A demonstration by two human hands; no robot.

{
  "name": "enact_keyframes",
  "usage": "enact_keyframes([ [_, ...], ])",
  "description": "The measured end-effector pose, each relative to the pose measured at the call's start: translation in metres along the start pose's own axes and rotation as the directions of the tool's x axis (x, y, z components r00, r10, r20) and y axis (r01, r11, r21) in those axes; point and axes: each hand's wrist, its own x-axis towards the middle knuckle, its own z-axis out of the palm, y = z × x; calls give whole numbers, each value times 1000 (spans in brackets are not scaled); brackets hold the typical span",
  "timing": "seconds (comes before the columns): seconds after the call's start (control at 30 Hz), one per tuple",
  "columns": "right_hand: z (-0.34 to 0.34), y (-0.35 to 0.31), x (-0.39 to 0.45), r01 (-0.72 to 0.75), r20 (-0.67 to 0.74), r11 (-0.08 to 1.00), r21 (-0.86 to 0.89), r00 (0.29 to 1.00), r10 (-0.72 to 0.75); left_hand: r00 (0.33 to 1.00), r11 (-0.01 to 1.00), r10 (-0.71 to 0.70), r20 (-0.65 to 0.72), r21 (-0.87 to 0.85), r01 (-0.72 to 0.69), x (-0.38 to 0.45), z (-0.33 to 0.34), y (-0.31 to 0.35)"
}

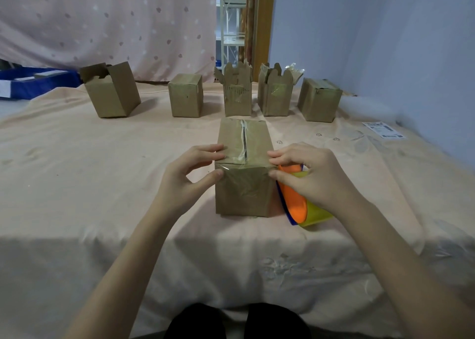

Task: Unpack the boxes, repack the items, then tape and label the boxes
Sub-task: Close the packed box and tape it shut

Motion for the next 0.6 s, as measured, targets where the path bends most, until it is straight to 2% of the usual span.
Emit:
enact_keyframes([
  [0.13,-1,-1,1,-14,18,1000,3,1000,13,1000,999,-21,-14,-32,21,2,2,3],
  [0.2,0,-3,1,32,36,997,-67,999,-29,1000,1000,-13,-9,8,13,3,0,5],
  [0.27,1,-4,1,69,48,989,-133,997,-63,999,993,30,13,115,-31,3,-3,6],
  [0.4,3,-5,5,60,11,989,-136,998,-59,990,953,118,72,273,-133,2,-4,6],
  [0.5,1,-4,9,40,22,993,-111,999,-37,976,937,189,111,278,-213,2,1,4],
  [0.6,-3,-3,9,85,56,986,-145,995,-78,975,941,198,102,258,-218,3,2,3],
])
